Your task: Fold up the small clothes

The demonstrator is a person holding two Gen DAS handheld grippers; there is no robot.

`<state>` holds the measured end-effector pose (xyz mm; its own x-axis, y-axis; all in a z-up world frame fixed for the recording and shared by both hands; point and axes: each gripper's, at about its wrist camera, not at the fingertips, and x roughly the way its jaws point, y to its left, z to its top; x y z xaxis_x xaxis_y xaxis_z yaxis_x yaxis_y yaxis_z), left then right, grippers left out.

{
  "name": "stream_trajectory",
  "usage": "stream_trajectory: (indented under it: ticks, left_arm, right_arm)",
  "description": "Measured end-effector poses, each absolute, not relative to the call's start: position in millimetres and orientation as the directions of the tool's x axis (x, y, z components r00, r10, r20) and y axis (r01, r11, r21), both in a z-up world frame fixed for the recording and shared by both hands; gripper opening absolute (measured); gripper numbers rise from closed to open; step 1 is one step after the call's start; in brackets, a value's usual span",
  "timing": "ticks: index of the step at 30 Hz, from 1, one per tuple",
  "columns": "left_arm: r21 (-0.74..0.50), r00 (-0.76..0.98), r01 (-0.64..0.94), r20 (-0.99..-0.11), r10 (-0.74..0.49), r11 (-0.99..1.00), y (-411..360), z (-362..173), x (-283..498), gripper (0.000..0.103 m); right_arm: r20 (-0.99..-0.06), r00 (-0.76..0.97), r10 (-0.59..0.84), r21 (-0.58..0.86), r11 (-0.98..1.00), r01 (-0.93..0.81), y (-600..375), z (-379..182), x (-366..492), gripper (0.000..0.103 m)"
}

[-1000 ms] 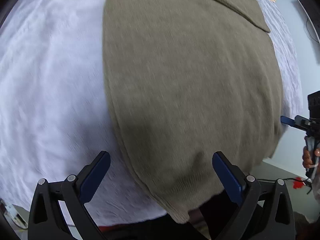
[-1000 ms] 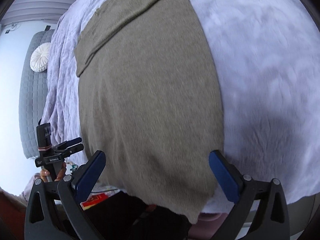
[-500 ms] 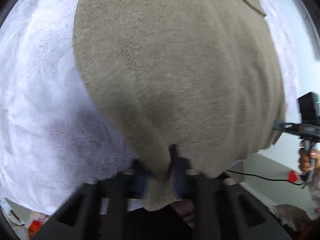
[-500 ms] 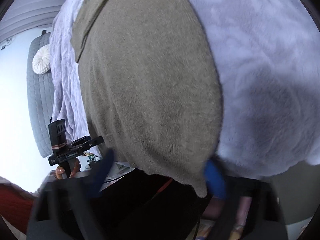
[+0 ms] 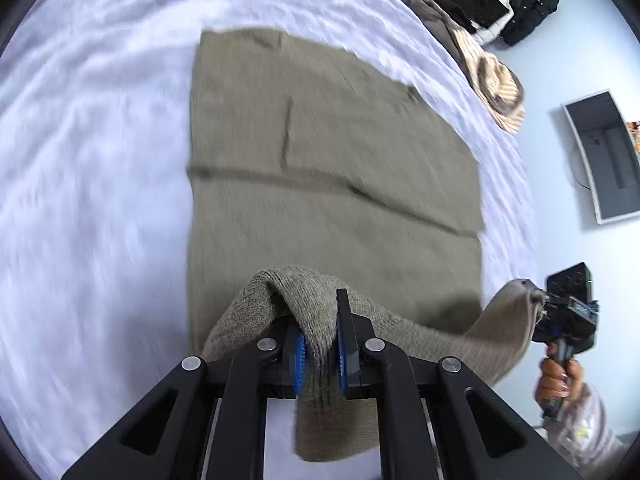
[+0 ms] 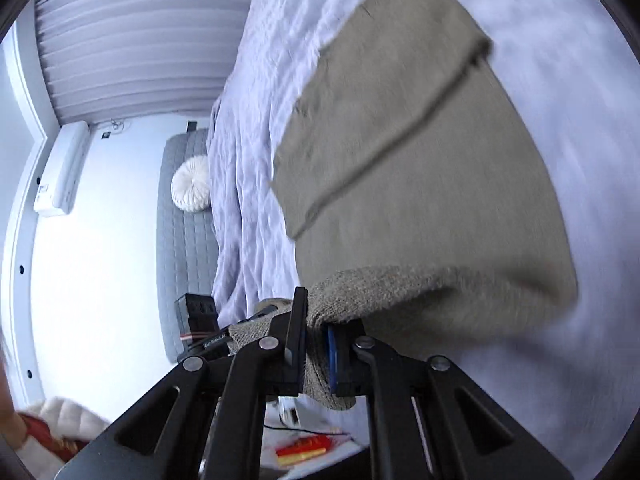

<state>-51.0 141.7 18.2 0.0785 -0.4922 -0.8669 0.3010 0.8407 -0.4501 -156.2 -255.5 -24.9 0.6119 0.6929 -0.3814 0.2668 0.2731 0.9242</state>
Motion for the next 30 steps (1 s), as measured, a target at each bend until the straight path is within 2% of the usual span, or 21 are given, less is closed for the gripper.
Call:
stream_trajectory:
  ticks: [2,5,6,8,9,10,12,15,19,25,28,29,30]
  left_arm:
    - [-0.354,0.131,0.31,-0.903,-0.409,0.882,141.0,15.0,-27.0,0.013]
    - [-0.252,0.145,0.326,-0.939,-0.311,0.911,130.6,5.3,-12.7,0.027]
    - [-0.21,0.163,0.329,-0.948,-0.274,0.921,128.3,4.6,-11.3,0.043]
    - [-0.16,0.217,0.332,-0.946,-0.24,0.93,132.3,10.2,-18.6,0.068]
    - [-0.155,0.239,0.331,-0.94,-0.241,0.931,136.7,13.1,-23.4,0.069]
    - [-0.161,0.248,0.333,-0.936,-0.251,0.929,142.5,18.3,-25.2,0.069]
    - [-0.163,0.254,0.325,-0.934,-0.252,0.931,150.7,24.9,-20.6,0.069]
    - [-0.129,0.267,0.363,-0.934,-0.236,0.923,136.8,25.6,-11.1,0.069]
    - [-0.119,0.232,0.445,-0.942,-0.243,0.887,108.2,20.1,-7.1,0.069]
    - [-0.147,0.15,0.511,-0.955,-0.257,0.847,66.0,-4.4,17.3,0.069]
    - [-0.118,0.124,0.529,-0.969,-0.214,0.84,48.2,-22.5,30.6,0.069]
    - [-0.089,0.13,0.531,-0.974,-0.184,0.843,44.8,-27.6,32.2,0.067]
    - [-0.059,0.145,0.533,-0.976,-0.16,0.844,42.5,-30.2,32.0,0.047]
  right_arm:
    - [-0.413,0.625,0.663,0.91,0.271,0.314,-266.2,-38.4,-132.2,0.008]
    - [-0.496,0.6,0.628,0.865,0.295,0.407,-280.5,-60.3,-108.6,0.009]
    - [-0.527,0.583,0.618,0.844,0.305,0.44,-284.5,-66.6,-103.7,0.012]
    - [-0.575,0.551,0.605,0.81,0.329,0.485,-287.6,-73.7,-99.3,0.014]
    - [-0.604,0.537,0.588,0.79,0.357,0.498,-288.7,-71.2,-99.2,0.023]
    - [-0.618,0.536,0.575,0.782,0.377,0.496,-294.7,-67.8,-100.8,0.047]
    - [-0.634,0.548,0.546,0.773,0.421,0.474,-297.1,-53.9,-104.6,0.073]
    - [-0.706,0.529,0.471,0.703,0.558,0.441,-301.0,-30.3,-109.2,0.073]
    - [-0.81,0.472,0.348,0.539,0.76,0.364,-292.6,-5.0,-97.6,0.073]
    - [-0.864,0.423,0.274,0.414,0.864,0.285,-275.6,-10.0,-66.2,0.073]
    - [-0.883,0.396,0.253,0.37,0.894,0.254,-265.7,-23.3,-45.9,0.073]
    - [-0.89,0.383,0.248,0.358,0.9,0.248,-263.9,-28.2,-41.4,0.073]
    - [-0.897,0.368,0.246,0.35,0.904,0.248,-262.5,-32.6,-38.1,0.073]
